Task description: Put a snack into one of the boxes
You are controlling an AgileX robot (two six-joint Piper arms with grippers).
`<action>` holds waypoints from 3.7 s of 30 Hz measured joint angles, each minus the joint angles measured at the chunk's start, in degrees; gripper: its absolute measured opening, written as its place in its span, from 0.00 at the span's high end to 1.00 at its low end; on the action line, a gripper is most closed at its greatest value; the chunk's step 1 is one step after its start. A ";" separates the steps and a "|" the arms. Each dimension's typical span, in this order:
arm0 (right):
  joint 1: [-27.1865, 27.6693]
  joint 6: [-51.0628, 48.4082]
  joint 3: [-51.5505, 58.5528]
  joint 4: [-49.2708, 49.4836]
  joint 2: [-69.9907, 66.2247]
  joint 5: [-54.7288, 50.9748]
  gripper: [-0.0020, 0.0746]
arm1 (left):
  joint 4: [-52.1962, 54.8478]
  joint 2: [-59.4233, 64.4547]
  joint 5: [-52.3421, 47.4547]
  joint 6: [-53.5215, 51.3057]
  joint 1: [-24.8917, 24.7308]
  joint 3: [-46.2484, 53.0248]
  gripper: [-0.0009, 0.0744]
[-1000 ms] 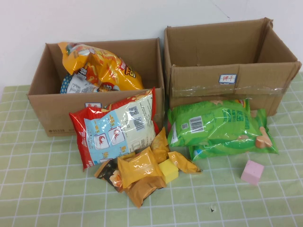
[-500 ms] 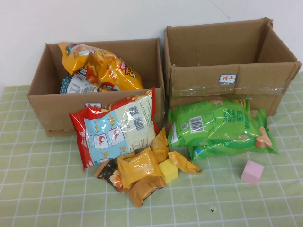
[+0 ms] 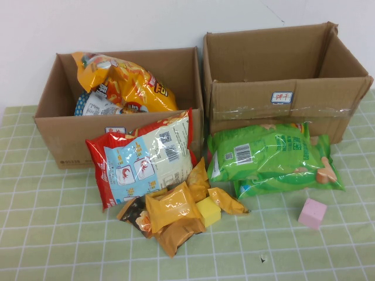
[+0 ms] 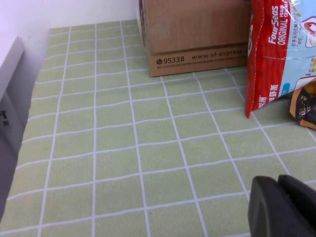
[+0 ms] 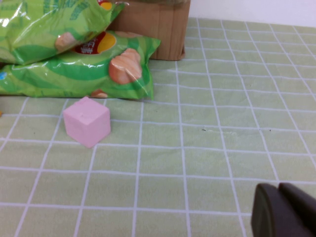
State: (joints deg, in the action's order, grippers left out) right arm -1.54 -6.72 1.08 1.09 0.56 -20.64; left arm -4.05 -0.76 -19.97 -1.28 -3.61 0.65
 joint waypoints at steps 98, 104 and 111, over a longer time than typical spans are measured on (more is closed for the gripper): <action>0.00 9.84 -25.59 7.97 -26.43 -4.33 0.97 | -30.43 65.82 -11.17 -29.90 0.00 -44.37 0.95; 0.00 6.72 -25.72 7.83 -35.03 -5.85 0.97 | -33.08 77.42 -12.13 -33.62 0.00 -54.67 0.38; 0.00 6.72 -24.95 8.71 -37.46 -4.65 0.97 | -36.44 90.28 -11.14 -33.62 0.00 -61.39 0.09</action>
State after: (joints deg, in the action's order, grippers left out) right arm -1.54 0.00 -23.87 9.80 -36.90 -25.29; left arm -40.49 89.51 -31.11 -34.90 -3.61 -60.75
